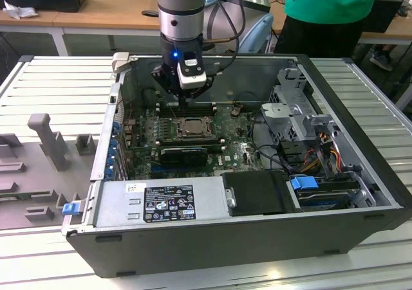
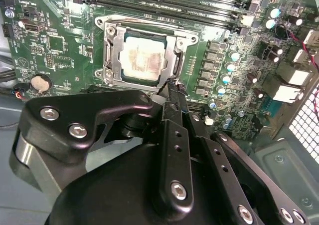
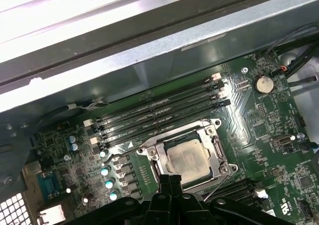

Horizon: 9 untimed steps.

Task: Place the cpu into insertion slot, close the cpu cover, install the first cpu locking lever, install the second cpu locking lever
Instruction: 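Install the first cpu locking lever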

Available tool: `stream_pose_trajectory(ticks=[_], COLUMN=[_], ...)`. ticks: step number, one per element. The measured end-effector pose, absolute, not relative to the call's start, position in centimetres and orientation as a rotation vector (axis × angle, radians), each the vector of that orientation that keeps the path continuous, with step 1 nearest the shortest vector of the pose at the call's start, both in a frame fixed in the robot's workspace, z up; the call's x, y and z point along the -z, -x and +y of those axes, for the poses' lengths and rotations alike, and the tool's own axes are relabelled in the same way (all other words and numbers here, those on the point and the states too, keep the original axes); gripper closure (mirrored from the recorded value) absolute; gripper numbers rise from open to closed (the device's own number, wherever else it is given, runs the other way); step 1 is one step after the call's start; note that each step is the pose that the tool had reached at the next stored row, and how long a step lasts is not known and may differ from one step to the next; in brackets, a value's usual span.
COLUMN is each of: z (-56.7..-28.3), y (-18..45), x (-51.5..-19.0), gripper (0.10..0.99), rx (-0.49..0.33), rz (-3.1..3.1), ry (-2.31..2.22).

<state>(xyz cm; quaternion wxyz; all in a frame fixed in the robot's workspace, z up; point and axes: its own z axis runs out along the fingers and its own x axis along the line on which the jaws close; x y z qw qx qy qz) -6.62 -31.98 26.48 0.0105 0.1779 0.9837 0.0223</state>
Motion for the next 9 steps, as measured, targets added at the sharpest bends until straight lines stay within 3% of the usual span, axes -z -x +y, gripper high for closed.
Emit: stream_pose_trajectory(ticks=[9], z=[-31.98], y=[7.73], x=[-26.21], gripper=[0.980], rx=[-0.075], rz=[3.090], ry=[-0.447])
